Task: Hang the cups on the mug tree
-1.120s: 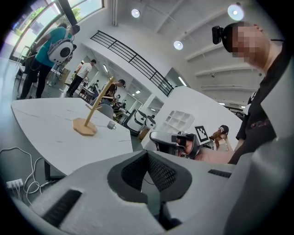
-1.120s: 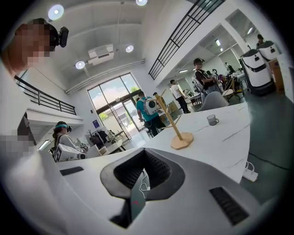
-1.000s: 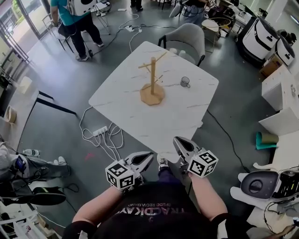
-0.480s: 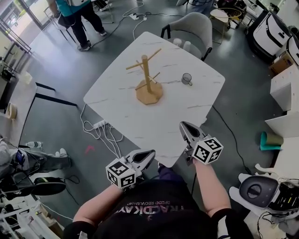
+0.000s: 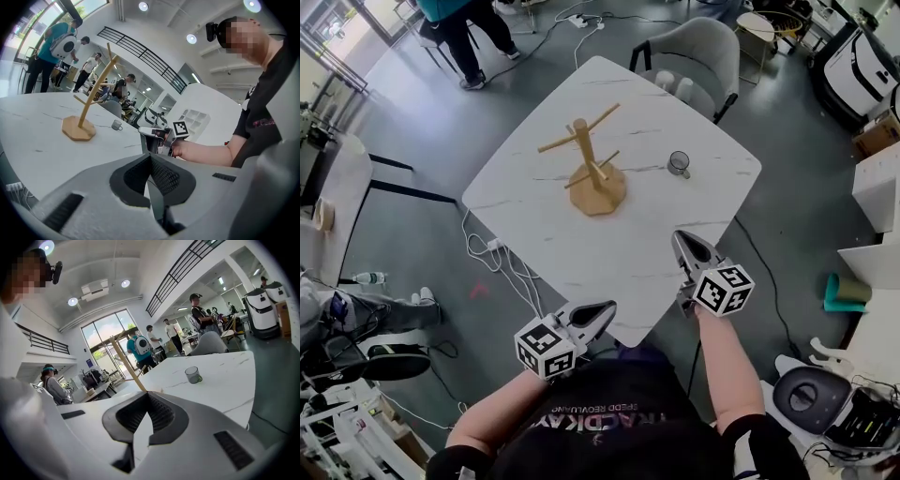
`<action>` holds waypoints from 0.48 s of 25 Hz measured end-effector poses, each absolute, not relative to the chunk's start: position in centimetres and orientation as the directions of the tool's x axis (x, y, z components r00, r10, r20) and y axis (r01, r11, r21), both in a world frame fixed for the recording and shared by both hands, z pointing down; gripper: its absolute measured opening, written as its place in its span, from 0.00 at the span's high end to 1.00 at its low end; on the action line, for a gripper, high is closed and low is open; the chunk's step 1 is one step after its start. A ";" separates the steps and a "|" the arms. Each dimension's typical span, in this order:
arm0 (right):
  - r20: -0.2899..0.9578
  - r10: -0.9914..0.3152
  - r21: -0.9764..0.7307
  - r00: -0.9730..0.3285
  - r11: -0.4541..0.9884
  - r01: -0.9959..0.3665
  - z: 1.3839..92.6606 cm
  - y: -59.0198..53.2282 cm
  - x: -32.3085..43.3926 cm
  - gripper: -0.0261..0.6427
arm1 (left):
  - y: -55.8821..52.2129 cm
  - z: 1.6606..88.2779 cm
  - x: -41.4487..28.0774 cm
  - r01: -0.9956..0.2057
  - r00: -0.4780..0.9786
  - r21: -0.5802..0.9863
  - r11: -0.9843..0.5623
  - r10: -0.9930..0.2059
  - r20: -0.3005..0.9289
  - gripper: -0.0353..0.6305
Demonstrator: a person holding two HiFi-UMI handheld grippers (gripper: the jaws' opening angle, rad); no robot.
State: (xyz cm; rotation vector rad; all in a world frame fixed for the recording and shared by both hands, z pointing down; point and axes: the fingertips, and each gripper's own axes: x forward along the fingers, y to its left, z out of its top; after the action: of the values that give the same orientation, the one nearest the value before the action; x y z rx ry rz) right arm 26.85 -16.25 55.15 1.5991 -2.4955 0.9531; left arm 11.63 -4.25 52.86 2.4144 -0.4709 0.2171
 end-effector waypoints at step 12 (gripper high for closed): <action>0.407 -0.822 -0.382 -0.397 0.242 -0.892 59.5 -23.4 32.3 0.94 | -6.5 53.9 12.8 -0.444 0.896 0.607 -0.659 -0.324 0.304 0.95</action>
State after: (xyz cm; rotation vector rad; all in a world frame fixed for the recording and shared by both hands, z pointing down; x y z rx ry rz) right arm 32.32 -23.38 59.48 1.6501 -2.3768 0.8631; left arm 12.76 -6.49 53.93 2.3435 -0.5474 0.2186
